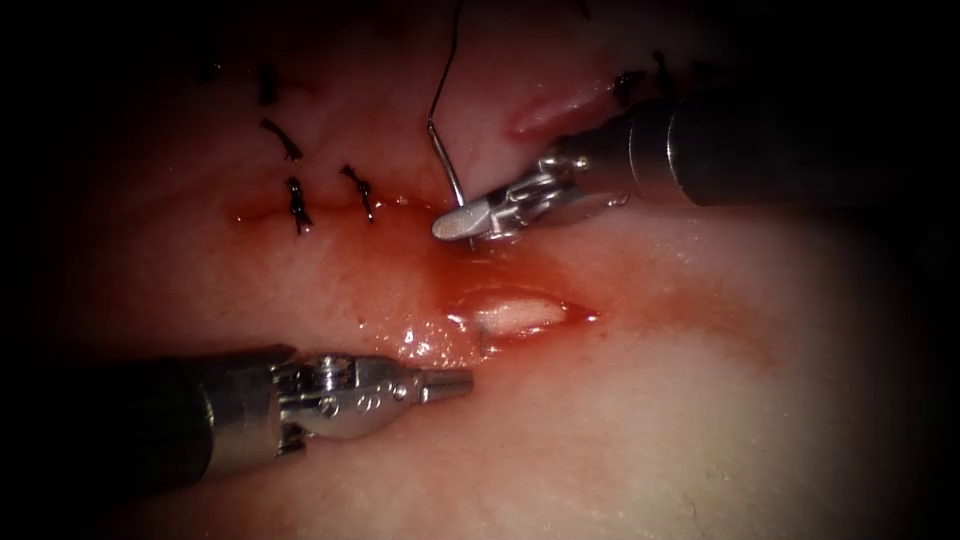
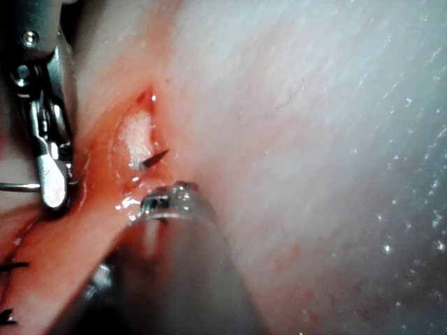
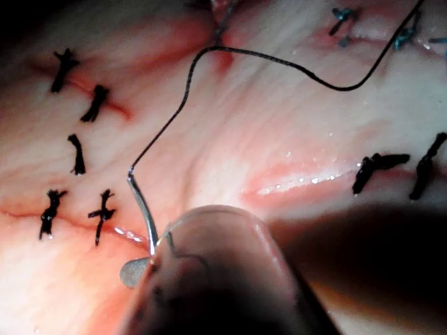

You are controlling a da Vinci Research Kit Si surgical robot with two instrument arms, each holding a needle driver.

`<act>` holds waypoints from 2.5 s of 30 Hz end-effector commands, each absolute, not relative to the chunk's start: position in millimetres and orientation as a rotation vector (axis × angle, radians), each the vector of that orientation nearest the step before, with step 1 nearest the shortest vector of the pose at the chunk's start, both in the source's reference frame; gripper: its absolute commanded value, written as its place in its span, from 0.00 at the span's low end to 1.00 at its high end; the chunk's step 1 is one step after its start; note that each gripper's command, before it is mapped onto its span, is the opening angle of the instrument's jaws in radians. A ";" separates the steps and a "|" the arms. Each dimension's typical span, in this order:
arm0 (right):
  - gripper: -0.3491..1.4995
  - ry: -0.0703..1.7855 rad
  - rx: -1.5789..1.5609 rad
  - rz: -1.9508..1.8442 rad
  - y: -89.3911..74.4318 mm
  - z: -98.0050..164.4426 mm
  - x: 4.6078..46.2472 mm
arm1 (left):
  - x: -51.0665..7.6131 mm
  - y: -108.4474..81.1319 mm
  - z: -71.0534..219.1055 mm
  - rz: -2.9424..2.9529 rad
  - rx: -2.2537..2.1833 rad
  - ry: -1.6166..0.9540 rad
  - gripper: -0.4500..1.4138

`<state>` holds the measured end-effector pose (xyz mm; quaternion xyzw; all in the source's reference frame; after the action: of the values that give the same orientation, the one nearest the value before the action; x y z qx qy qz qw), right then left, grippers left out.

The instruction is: Wound Closure

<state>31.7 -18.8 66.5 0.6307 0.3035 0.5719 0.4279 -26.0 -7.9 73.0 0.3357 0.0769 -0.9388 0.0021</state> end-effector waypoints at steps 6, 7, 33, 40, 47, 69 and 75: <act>0.01 0.937 1.397 1.423 -18.4 66.2 32.5 | -26.4 -7.7 73.5 -2.943 1.052 0.244 0.25; 0.26 0.988 1.381 1.433 -17.8 66.4 32.4 | -26.5 -7.7 73.5 -2.943 1.052 0.244 0.25; 0.00 1.085 0.472 0.959 -8.6 65.0 32.9 | -26.1 -7.7 73.2 -2.939 1.045 0.258 0.25; 0.00 0.937 0.554 1.097 -9.7 65.0 30.8 | -26.2 -7.8 73.1 -2.940 1.045 0.258 0.25; 0.00 0.951 0.905 1.258 -12.8 65.9 30.7 | -25.9 -7.5 73.0 -2.936 1.048 0.263 0.25; 0.89 1.168 0.773 1.196 -13.2 64.9 21.8 | -25.5 -5.7 74.0 -2.823 1.145 0.176 0.28; 0.94 1.249 0.625 1.064 -13.4 65.5 15.7 | -25.6 -5.5 74.7 -2.678 1.323 0.139 0.51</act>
<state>15.0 -13.4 64.8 0.2586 0.5560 0.4554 0.6454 -25.1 -5.5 74.2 0.4473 0.0408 -0.8903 0.0751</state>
